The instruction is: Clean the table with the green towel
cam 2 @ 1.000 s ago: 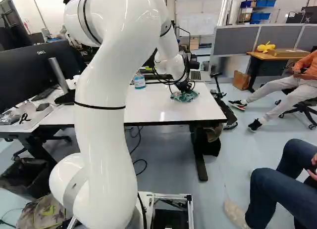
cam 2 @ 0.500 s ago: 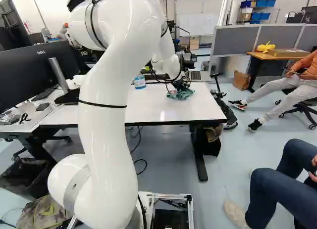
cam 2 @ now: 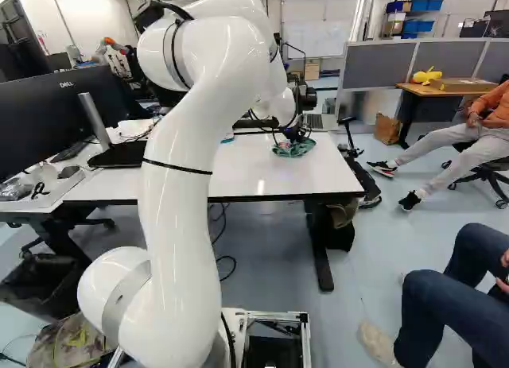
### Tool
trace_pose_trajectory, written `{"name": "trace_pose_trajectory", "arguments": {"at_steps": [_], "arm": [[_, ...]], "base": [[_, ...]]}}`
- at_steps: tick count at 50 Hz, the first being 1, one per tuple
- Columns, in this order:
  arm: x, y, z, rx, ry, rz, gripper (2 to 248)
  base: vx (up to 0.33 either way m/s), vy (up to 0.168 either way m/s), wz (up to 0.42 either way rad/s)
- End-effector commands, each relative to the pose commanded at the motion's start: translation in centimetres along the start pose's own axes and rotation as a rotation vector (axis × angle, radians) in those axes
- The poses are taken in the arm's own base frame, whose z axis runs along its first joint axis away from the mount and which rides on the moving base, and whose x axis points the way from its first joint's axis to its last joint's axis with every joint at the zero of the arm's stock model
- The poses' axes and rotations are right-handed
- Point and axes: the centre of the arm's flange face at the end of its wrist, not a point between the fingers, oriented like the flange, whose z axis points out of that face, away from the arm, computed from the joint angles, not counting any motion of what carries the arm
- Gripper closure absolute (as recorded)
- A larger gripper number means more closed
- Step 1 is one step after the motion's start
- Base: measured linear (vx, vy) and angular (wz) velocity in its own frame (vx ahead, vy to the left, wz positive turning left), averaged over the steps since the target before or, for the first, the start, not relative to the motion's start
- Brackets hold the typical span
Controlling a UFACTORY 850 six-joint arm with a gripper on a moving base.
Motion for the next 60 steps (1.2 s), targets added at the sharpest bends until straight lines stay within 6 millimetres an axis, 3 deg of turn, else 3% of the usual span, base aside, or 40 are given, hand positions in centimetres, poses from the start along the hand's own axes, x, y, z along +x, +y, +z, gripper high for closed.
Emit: {"name": "trace_pose_trajectory", "arguments": {"at_steps": [31,60], "arm": [[0.7,5.1,0.5,-0.047,0.012,0.054,216],[-2.6,5.5,-3.2,-0.054,-0.034,0.061,216]], "base": [[0.0,0.0,0.0],[0.0,0.0,0.0]]}}
